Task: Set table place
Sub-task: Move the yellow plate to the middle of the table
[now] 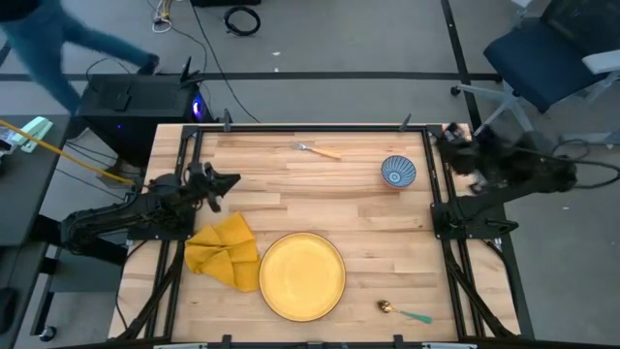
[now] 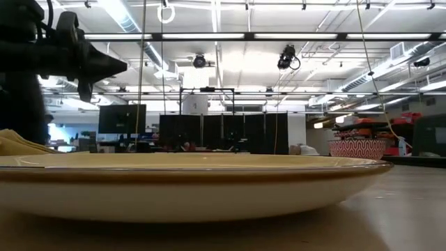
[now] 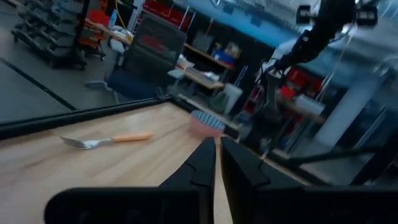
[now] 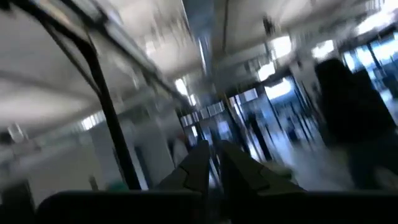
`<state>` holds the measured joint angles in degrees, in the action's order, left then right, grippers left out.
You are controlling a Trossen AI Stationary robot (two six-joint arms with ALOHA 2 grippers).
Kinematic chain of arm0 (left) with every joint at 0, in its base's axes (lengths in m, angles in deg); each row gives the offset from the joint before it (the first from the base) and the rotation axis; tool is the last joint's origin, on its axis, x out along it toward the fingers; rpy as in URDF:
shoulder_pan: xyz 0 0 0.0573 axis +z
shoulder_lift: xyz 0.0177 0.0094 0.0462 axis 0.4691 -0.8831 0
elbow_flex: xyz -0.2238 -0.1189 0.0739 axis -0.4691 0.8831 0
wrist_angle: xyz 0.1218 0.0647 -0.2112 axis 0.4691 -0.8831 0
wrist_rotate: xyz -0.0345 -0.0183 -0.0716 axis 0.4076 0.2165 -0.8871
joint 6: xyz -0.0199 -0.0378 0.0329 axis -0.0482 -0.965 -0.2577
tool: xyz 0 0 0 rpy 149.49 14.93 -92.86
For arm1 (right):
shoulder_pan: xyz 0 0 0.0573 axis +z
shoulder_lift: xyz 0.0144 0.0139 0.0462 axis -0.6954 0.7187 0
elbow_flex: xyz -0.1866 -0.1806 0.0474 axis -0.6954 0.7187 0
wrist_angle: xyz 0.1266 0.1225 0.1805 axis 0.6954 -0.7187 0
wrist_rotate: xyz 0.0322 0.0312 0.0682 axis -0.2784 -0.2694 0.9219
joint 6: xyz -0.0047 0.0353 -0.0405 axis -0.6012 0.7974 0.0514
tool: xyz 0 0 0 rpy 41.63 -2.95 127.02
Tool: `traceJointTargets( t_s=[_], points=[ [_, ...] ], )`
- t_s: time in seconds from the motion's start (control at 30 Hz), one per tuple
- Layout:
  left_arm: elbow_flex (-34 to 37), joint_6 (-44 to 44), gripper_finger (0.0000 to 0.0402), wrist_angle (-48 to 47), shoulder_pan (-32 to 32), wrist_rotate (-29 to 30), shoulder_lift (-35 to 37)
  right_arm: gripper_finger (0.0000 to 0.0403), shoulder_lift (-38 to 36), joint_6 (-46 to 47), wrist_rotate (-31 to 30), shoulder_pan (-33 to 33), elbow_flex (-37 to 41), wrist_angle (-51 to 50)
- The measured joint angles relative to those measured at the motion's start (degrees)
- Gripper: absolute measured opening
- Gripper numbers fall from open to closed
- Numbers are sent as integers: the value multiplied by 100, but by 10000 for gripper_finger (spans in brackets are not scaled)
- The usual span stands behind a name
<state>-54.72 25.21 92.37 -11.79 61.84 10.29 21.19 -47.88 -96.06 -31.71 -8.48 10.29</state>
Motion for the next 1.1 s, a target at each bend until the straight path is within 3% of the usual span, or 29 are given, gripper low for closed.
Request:
traceJointTargets(
  t_s=[0.17, 0.33, 0.43, 0.73, 0.9, 1.1],
  points=[
    [0, -713, 32, 181, 0, 0, -2, 45, 1754, 1062, 244, -26, -1662, -3070],
    [0, -1318, 36, 202, 0, 2, 0, 45, 3272, 2429, 1646, 211, -2177, -4674],
    [0, -1460, 31, 198, 0, 0, 0, 45, 3914, 3025, 1978, 656, -2122, -4761],
    [-1, -1471, 25, 198, 0, 0, 0, 45, 5541, 4827, 1755, 2415, -2058, -4517],
    [0, -2006, 33, 194, 0, -2, 0, 45, 6457, 4622, 1794, 2918, -2058, -3730],
    [0, -2550, 36, 173, -7, -113, 0, 45, 7312, 3714, 1876, 2820, -2058, -3028]
  ],
)
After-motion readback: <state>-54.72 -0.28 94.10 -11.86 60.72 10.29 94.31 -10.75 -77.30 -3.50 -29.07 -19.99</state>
